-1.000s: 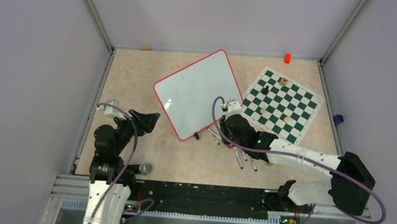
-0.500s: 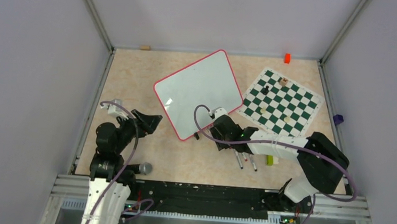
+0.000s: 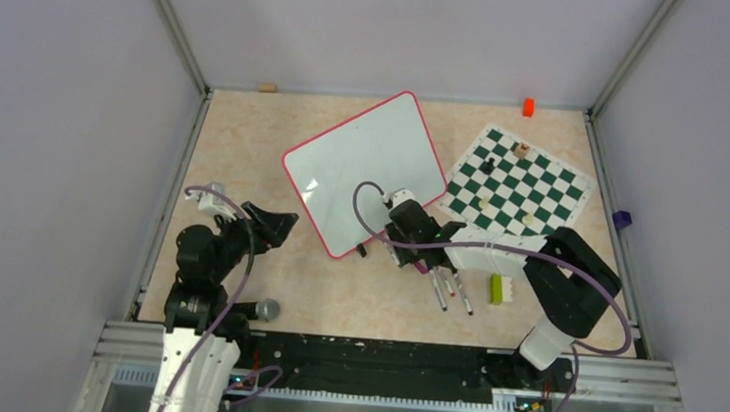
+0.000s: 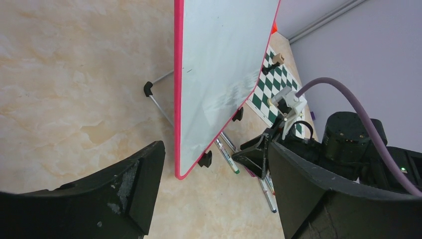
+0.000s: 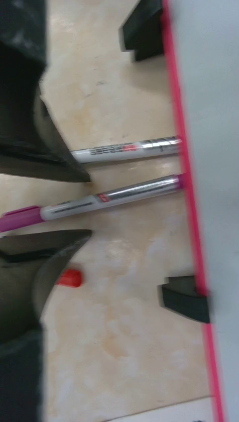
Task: Write a sentence on the whiteboard
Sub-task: Open the whiteboard marker at the center of the board.
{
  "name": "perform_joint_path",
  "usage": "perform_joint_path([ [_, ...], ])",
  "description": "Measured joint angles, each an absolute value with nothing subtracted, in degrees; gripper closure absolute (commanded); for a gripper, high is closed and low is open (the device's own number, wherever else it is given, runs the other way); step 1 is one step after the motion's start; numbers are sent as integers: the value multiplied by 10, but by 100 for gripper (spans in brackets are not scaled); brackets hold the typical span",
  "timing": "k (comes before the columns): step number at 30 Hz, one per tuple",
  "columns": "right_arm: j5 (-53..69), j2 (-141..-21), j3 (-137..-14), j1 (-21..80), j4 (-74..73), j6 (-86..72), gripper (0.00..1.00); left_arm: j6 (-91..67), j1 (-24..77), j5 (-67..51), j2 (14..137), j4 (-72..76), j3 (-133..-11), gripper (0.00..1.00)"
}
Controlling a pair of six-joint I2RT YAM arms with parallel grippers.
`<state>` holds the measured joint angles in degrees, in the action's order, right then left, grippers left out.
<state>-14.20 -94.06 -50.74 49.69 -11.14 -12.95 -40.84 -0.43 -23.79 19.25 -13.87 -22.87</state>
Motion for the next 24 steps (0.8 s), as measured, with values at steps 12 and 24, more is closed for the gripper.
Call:
perform_joint_path([
  [12, -135, -937, -512, 495, -122, -146, 100, -419, 15, -281, 194, -117, -244, 20],
  [24, -119, -606, -458, 459, -61, -241, 100, -436, 266, -210, 307, 41, -244, 23],
])
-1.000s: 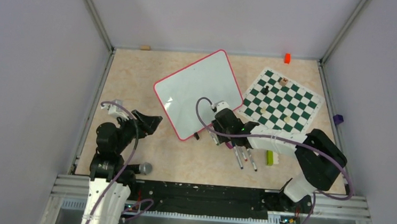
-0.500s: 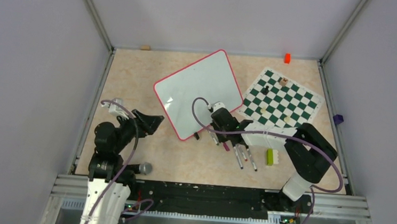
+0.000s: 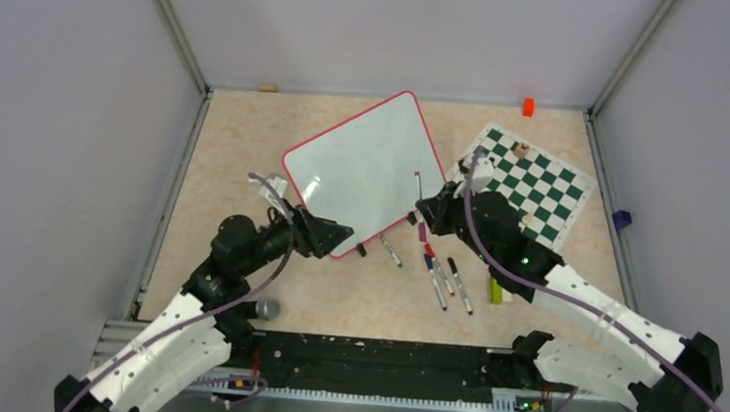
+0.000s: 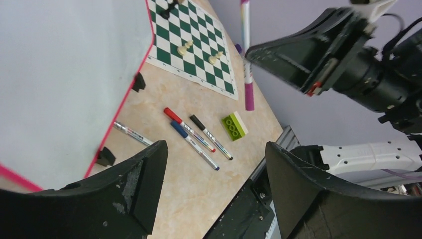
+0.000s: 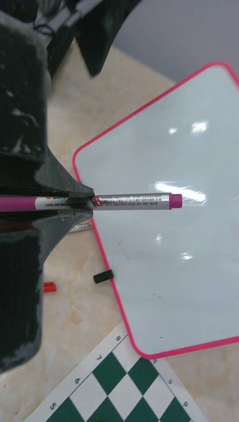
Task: Write a sentence on the whiteboard
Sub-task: Open the whiteboard marker at the center of the board.
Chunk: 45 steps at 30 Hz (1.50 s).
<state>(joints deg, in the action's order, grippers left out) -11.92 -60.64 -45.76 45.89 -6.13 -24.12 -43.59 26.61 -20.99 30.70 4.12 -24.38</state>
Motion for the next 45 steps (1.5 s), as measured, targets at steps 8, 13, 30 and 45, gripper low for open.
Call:
perform_joint_path([
  [8, -95, -524, -396, 455, 85, -339, 100, -423, 439, -119, 506, 145, -292, 26],
  [13, -58, -526, -384, 454, 139, -386, 100, -430, 449, -111, 569, 225, -311, 29],
  [30, -27, -542, -364, 450, 202, -448, 100, -455, 450, -142, 629, 316, -329, 36],
  [45, -22, -549, -364, 450, 215, -451, 100, -470, 456, -192, 670, 348, -348, 100],
])
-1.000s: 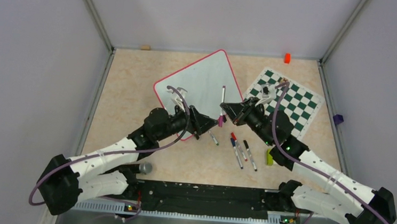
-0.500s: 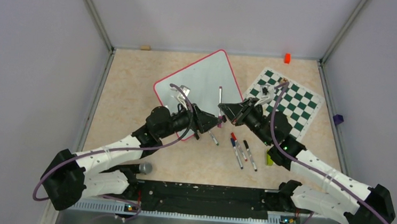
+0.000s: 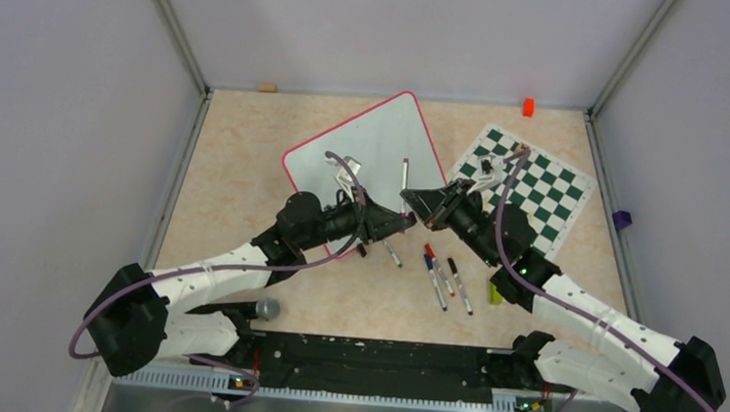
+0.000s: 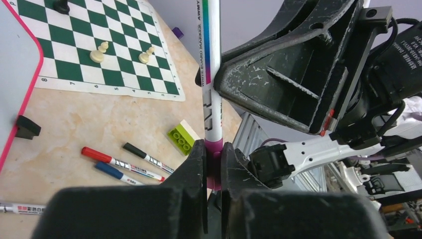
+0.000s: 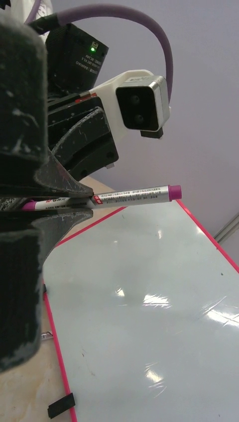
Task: Write a sentence on the whiteboard
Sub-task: Open the whiteboard marker at the center of the board.
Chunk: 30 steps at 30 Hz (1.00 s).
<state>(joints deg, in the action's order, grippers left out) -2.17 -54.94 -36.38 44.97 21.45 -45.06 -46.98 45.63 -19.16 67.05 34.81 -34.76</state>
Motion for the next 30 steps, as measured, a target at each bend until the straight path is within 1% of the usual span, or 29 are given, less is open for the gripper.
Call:
perform_joint_path([
  [1, -22, -549, -364, 450, 214, -451, 85, -465, 456, -192, 671, 348, -349, 100],
  [2, -22, -549, -364, 449, 212, -448, 65, -462, 456, -194, 671, 347, -349, 100],
  [3, -20, -548, -364, 449, 208, -446, 48, -453, 456, -195, 671, 344, -349, 100],
  [4, -18, -546, -368, 449, 196, -443, 36, -441, 456, -198, 671, 340, -349, 100],
  [5, -15, -545, -374, 449, 176, -437, 28, -425, 456, -204, 671, 333, -349, 100],
  [7, -11, -545, -407, 449, 105, -415, 22, -377, 457, -220, 668, 314, -350, 100],
  [10, 4, -546, -476, 447, -8, -379, 19, -306, 457, -236, 653, 267, -350, 100],
  [13, 35, -557, -569, 429, -125, -335, 18, -230, 458, -236, 618, 212, -350, 100],
  [17, 114, -590, -687, 379, -257, -274, 18, -148, 458, -224, 567, 164, -350, 100],
  [19, 159, -608, -717, 369, -302, -251, 19, -103, 458, -234, 540, 151, -346, 100],
  [21, 211, -629, -730, 368, -338, -234, 22, -39, 458, -274, 521, 143, -336, 100],
  [24, 270, -656, -732, 369, -381, -216, 26, 28, 460, -328, 525, 115, -328, 100],
  [26, 298, -674, -732, 369, -401, -208, 28, 56, 462, -344, 536, 97, -329, 100],
  [30, 331, -692, -732, 369, -419, -196, 38, 103, 468, -352, 554, 50, -341, 100],
])
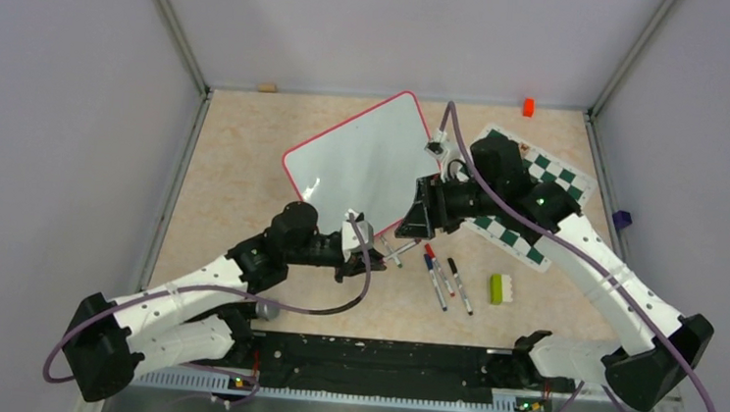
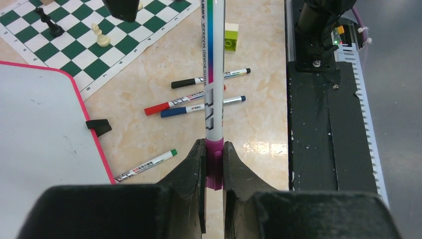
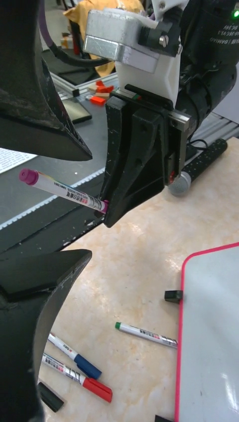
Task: Write a sentence on the whiteboard
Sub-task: Open the whiteboard marker at the center of the board.
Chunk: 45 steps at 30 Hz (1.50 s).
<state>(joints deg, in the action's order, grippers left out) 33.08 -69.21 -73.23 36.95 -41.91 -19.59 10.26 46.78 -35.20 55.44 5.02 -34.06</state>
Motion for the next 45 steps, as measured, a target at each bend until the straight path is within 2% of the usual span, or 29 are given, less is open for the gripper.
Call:
perform_joint_path([
  [6, 345, -728, -733, 395, -429, -187, 39, 135, 470, -351, 557, 27, -352, 100],
  [11, 346, -759, -732, 435, -429, -184, 52, 147, 471, -339, 566, 20, -357, 100],
  [15, 347, -762, -727, 439, -425, -185, 54, 150, 472, -321, 569, 17, -357, 100],
  [18, 344, -762, -716, 441, -422, -185, 61, 152, 472, -309, 572, 17, -357, 100],
  [25, 335, -764, -697, 441, -424, -184, 61, 162, 473, -301, 573, 3, -357, 100],
  [28, 335, -766, -697, 441, -424, -182, 50, 167, 473, -301, 573, 1, -357, 100],
  [32, 333, -766, -697, 441, -426, -175, 48, 181, 475, -305, 573, -3, -357, 100],
  [38, 330, -766, -702, 441, -444, -162, 48, 196, 483, -299, 573, -10, -357, 100],
  [45, 331, -766, -715, 440, -465, -149, 59, 206, 489, -288, 573, -26, -357, 100],
])
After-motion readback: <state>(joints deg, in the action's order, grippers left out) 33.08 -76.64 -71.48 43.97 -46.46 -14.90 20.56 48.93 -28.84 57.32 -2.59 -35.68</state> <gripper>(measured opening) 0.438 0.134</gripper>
